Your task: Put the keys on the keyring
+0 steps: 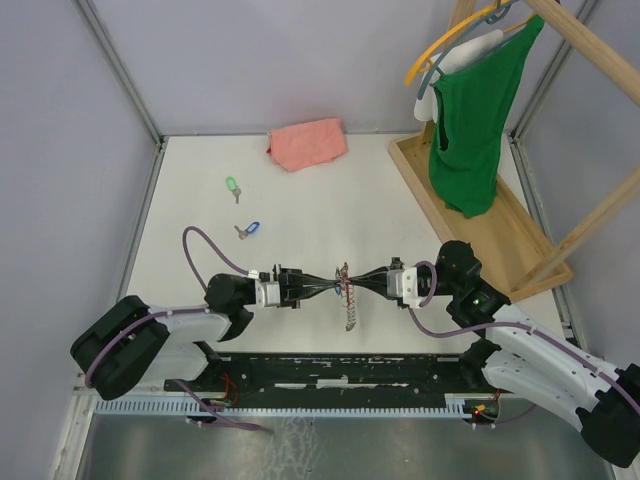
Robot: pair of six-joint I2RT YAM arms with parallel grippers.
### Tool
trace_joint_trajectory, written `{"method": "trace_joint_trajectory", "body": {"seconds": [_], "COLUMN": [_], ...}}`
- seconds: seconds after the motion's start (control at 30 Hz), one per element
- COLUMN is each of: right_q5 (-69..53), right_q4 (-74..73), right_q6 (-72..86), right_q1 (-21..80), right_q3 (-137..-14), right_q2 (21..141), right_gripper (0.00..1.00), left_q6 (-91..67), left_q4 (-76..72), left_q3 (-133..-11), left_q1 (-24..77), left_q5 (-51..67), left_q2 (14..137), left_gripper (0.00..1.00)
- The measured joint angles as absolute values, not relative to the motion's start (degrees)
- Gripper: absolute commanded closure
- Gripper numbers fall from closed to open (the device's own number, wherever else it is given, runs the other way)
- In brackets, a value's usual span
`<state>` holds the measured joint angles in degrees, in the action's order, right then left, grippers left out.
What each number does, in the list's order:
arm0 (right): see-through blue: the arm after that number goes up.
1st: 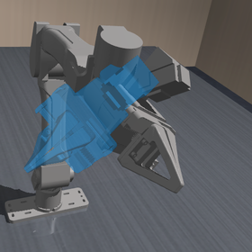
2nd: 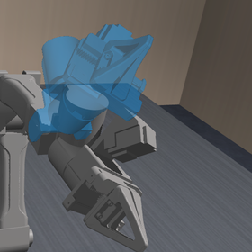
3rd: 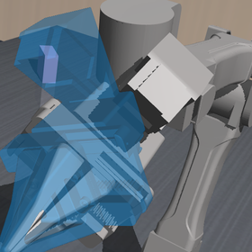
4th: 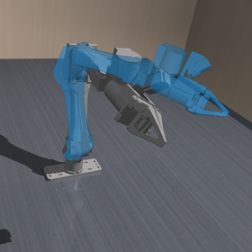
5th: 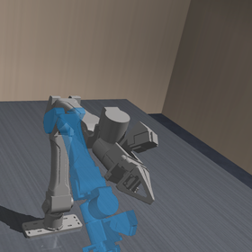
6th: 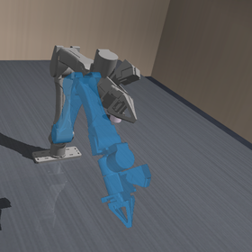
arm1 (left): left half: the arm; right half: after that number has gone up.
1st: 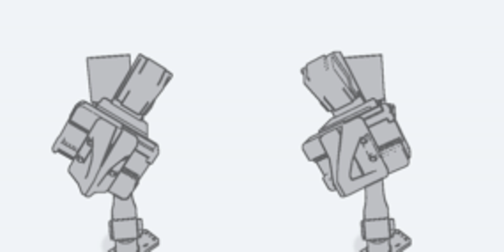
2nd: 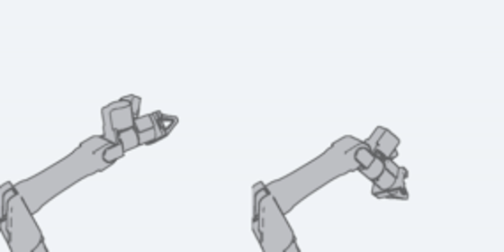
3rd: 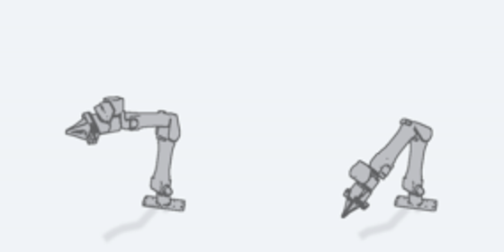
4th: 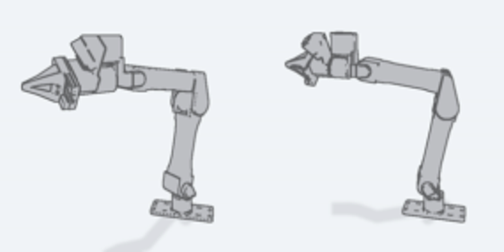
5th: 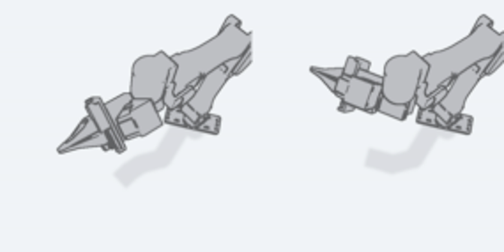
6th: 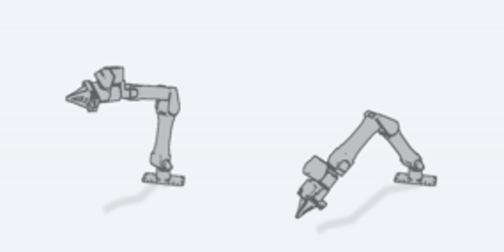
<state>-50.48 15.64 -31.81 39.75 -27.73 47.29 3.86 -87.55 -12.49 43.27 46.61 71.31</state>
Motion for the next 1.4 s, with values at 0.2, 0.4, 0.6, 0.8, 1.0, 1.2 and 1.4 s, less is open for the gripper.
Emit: {"method": "trace_joint_trajectory", "body": {"seconds": [0.2, 0.4, 0.6, 0.8, 1.0, 1.2, 1.4], "right_q5": [-50.3, -50.0, -50.0, -50.1, -50.1, -50.2, -50.2], "right_q4": [15.6, 15.5, 15.4, 15.4, 15.9, 15.9, 16.4], "right_q6": [-32.0, -32.4, -32.6, -32.6, -32.6, -32.6, -32.6], "right_q1": [39.7, 39.7, 39.7, 39.7, 39.7, 39.7, 39.7], "right_q3": [-27.7, -27.7, -27.7, -27.7, -27.7, -27.7, -27.7], "right_q2": [47.0, 46.7, 46.6, 46.7, 46.7, 46.7, 46.7], "right_gripper": [0.99, 0.99, 0.99, 1.00, 0.99, 0.99, 1.00], "left_q6": [3.9, 4.0, 4.1, 4.1, 4.1, 4.1, 4.1], "left_q4": [-87.5, -87.3, -87.1, -87.1, -87.1, -87.1, -87.1], "left_q3": [-12.5, -12.5, -12.5, -12.5, -12.8, -13.2, -13.4], "left_q1": [43.3, 43.3, 43.3, 43.3, 43.3, 43.3, 43.5], "left_q5": [46.3, 45.5, 45.3, 45.4, 45.6, 45.6, 45.6], "left_q2": [71.2, 68.9, 67.9, 68.5, 69.0, 69.5, 69.9], "left_gripper": [0.97, 0.97, 0.97, 0.97, 0.97, 0.97, 0.97]}}
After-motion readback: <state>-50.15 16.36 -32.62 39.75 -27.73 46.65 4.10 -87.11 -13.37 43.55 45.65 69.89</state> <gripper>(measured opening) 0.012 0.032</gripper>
